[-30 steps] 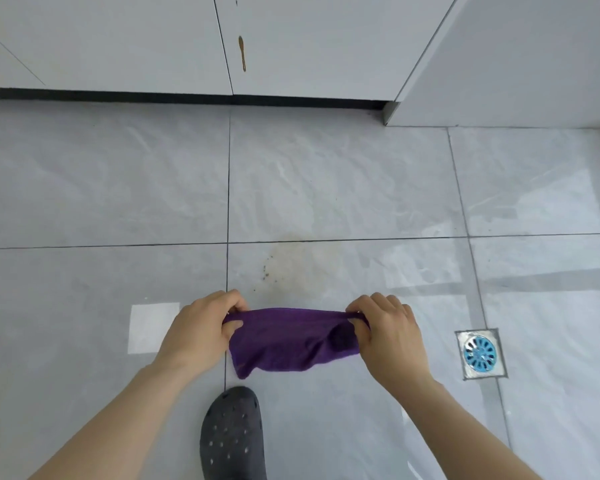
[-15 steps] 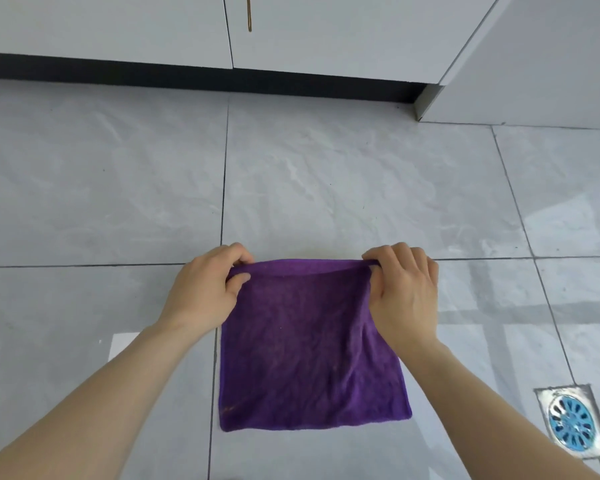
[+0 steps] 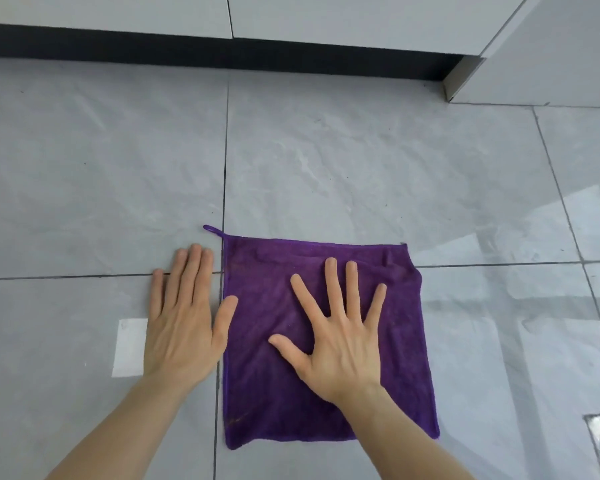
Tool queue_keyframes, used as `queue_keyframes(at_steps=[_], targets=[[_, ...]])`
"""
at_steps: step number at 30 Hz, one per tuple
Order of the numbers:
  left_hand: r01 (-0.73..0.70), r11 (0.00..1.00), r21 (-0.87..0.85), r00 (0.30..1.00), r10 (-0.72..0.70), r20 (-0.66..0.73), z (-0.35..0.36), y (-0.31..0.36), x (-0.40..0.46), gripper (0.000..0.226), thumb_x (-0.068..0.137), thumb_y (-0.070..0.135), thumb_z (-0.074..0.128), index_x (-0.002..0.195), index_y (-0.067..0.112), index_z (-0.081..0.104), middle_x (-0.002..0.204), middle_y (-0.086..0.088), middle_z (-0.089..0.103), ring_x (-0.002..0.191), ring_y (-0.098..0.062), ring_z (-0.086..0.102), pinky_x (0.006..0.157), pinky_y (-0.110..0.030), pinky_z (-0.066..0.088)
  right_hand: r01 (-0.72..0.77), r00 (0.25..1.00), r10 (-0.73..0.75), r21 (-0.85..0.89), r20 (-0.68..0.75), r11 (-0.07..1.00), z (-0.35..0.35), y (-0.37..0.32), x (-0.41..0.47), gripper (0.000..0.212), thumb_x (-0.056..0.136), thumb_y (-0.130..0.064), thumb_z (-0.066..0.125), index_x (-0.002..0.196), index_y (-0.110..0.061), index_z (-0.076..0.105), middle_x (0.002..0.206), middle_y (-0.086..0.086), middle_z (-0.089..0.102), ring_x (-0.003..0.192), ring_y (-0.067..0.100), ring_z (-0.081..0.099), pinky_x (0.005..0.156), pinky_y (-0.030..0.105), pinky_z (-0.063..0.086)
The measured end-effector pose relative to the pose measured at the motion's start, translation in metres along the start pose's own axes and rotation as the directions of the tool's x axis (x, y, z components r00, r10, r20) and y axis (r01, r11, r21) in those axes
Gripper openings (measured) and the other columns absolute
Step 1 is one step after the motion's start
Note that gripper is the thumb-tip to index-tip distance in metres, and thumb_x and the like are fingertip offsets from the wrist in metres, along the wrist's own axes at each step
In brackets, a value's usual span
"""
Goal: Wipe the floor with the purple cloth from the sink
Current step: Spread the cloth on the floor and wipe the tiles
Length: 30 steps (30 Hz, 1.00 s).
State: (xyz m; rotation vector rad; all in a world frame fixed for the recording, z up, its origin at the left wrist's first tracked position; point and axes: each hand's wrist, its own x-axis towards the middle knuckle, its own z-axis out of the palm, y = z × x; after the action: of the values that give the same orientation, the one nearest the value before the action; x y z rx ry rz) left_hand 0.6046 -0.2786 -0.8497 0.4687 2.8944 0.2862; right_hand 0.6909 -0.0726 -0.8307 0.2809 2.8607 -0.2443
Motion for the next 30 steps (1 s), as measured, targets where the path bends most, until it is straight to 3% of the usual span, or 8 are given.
queue_keyframes(at_steps=[8, 17, 20, 23, 25, 27, 28, 30], targets=[[0.010, 0.997, 0.072, 0.999, -0.013, 0.041, 0.001, 0.000, 0.002, 0.077, 0.098, 0.057, 0.016, 0.160, 0.010, 0.010, 0.170, -0.008, 0.012, 0.158, -0.022, 0.004, 0.126, -0.054, 0.013, -0.037, 0.999, 0.037, -0.020, -0.012, 0.999, -0.007, 0.000, 0.048, 0.076, 0.091, -0.080, 0.022, 0.155, -0.046, 0.002, 0.169, 0.006, -0.008, 0.153, 0.033, -0.015, 0.115, 0.073, 0.002], [0.000, 0.998, 0.061, 0.999, -0.003, 0.044, 0.001, 0.000, 0.004, 0.077, 0.097, 0.053, 0.024, 0.160, 0.010, 0.010, 0.170, -0.007, 0.010, 0.158, -0.022, 0.003, 0.126, -0.054, 0.012, -0.063, 0.989, 0.069, 0.045, -0.133, 0.997, -0.015, -0.001, 0.124, 0.061, 0.101, -0.064, 0.021, 0.156, -0.042, 0.009, 0.170, 0.005, 0.000, 0.155, 0.031, -0.009, 0.119, 0.068, 0.004], [0.000, 0.998, 0.065, 0.999, -0.003, 0.045, 0.000, -0.001, 0.005, 0.077, 0.097, 0.054, 0.023, 0.160, 0.010, 0.011, 0.170, -0.007, 0.011, 0.158, -0.022, 0.003, 0.126, -0.053, 0.011, -0.059, 0.980, 0.070, 0.064, -0.186, 0.996, -0.014, 0.002, 0.137, 0.051, 0.105, -0.054, 0.023, 0.155, -0.043, 0.019, 0.169, 0.003, 0.010, 0.155, 0.030, -0.003, 0.121, 0.063, 0.005], [0.001, 0.999, 0.051, 0.999, -0.003, 0.041, -0.001, 0.000, 0.003, 0.077, 0.097, 0.052, 0.026, 0.160, 0.011, 0.012, 0.170, -0.006, 0.012, 0.158, -0.021, 0.004, 0.126, -0.054, 0.012, -0.039, 0.952, 0.104, 0.223, -0.287, 0.974, -0.013, 0.004, 0.138, 0.039, 0.107, -0.039, 0.034, 0.145, -0.036, 0.045, 0.163, -0.001, 0.031, 0.154, 0.025, 0.015, 0.124, 0.056, 0.010], [0.003, 0.999, 0.040, 1.000, -0.004, 0.030, -0.001, -0.001, 0.003, 0.076, 0.097, 0.052, 0.027, 0.159, 0.011, 0.014, 0.170, -0.005, 0.013, 0.158, -0.020, 0.004, 0.126, -0.053, 0.013, -0.060, 0.921, 0.216, 0.429, -0.324, 0.901, -0.026, 0.006, 0.136, 0.031, 0.106, -0.029, 0.040, 0.130, -0.024, 0.060, 0.148, 0.000, 0.054, 0.144, 0.023, 0.037, 0.119, 0.053, 0.027], [0.005, 0.999, 0.041, 1.000, -0.007, 0.026, -0.001, -0.001, 0.004, 0.076, 0.097, 0.052, 0.027, 0.159, 0.011, 0.014, 0.170, -0.004, 0.013, 0.158, -0.020, 0.004, 0.126, -0.053, 0.013, -0.161, 0.887, 0.385, 0.613, -0.254, 0.774, -0.050, 0.013, 0.131, 0.025, 0.106, -0.027, 0.040, 0.109, -0.017, 0.063, 0.106, 0.000, 0.071, 0.106, 0.025, 0.059, 0.094, 0.050, 0.050], [0.005, 0.999, 0.043, 1.000, -0.006, 0.026, -0.001, -0.002, 0.003, 0.076, 0.097, 0.053, 0.027, 0.160, 0.012, 0.013, 0.170, -0.004, 0.012, 0.158, -0.020, 0.004, 0.126, -0.053, 0.013, -0.206, 0.870, 0.448, 0.674, -0.205, 0.710, -0.063, 0.018, 0.126, 0.024, 0.105, -0.027, 0.039, 0.101, -0.015, 0.060, 0.086, 0.000, 0.067, 0.087, 0.027, 0.060, 0.079, 0.047, 0.052], [0.000, 0.999, 0.046, 1.000, -0.001, 0.026, -0.001, -0.002, 0.002, 0.076, 0.097, 0.053, 0.027, 0.160, 0.012, 0.013, 0.170, -0.004, 0.012, 0.158, -0.020, 0.005, 0.126, -0.052, 0.012, -0.259, 0.845, 0.517, 0.738, -0.139, 0.623, -0.083, 0.027, 0.109, 0.025, 0.105, -0.026, 0.039, 0.095, -0.013, 0.057, 0.074, 0.003, 0.062, 0.074, 0.025, 0.056, 0.068, 0.041, 0.047]])
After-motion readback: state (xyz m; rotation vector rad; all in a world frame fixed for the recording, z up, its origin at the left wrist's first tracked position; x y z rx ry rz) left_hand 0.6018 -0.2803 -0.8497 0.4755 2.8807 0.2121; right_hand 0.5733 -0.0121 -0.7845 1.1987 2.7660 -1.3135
